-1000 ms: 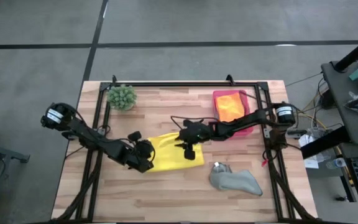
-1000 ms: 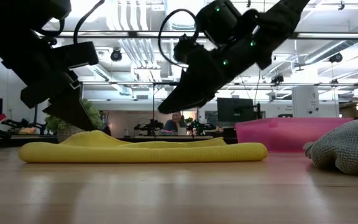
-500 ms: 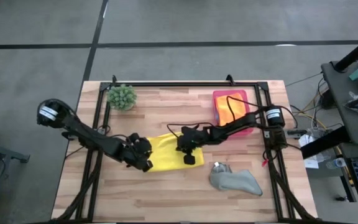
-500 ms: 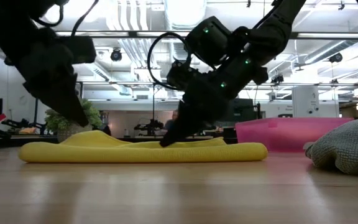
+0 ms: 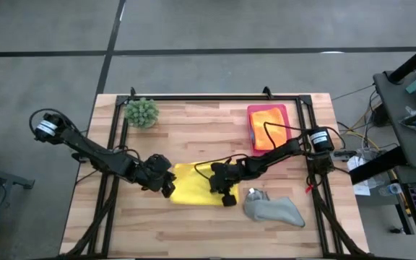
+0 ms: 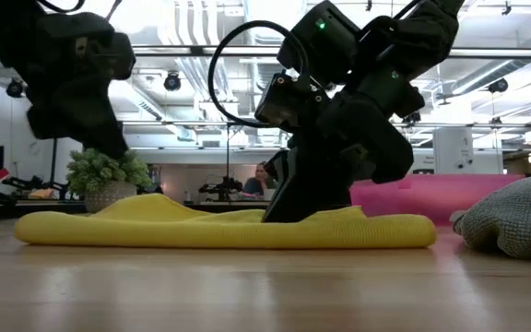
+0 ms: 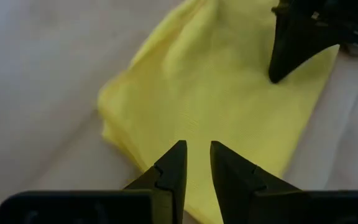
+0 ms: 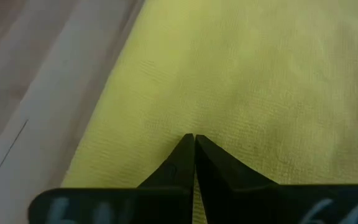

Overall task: Fold microfiber towels
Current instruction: Fold the yellow microfiber cloth

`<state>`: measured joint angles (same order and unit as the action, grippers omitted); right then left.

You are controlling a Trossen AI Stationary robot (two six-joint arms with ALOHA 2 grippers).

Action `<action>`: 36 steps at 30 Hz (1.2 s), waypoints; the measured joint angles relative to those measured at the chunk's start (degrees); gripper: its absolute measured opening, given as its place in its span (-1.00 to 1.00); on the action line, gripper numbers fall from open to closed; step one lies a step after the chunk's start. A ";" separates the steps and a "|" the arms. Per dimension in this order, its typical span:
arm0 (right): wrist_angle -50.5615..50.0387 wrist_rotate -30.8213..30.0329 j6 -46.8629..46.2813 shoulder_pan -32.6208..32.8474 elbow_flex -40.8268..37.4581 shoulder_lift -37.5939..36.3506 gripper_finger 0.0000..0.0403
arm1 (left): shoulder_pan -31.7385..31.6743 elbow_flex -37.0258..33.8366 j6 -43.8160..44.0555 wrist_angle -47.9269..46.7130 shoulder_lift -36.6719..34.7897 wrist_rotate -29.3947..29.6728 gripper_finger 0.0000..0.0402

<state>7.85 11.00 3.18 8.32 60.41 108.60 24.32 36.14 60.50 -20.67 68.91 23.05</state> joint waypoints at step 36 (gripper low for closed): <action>0.55 -0.63 3.33 -0.07 0.06 0.00 -0.96 | -14.87 -11.40 -18.23 46.98 16.06 -8.20 -0.04</action>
<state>8.40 10.37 6.50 8.25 60.47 108.60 9.44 24.74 42.27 26.31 84.97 14.86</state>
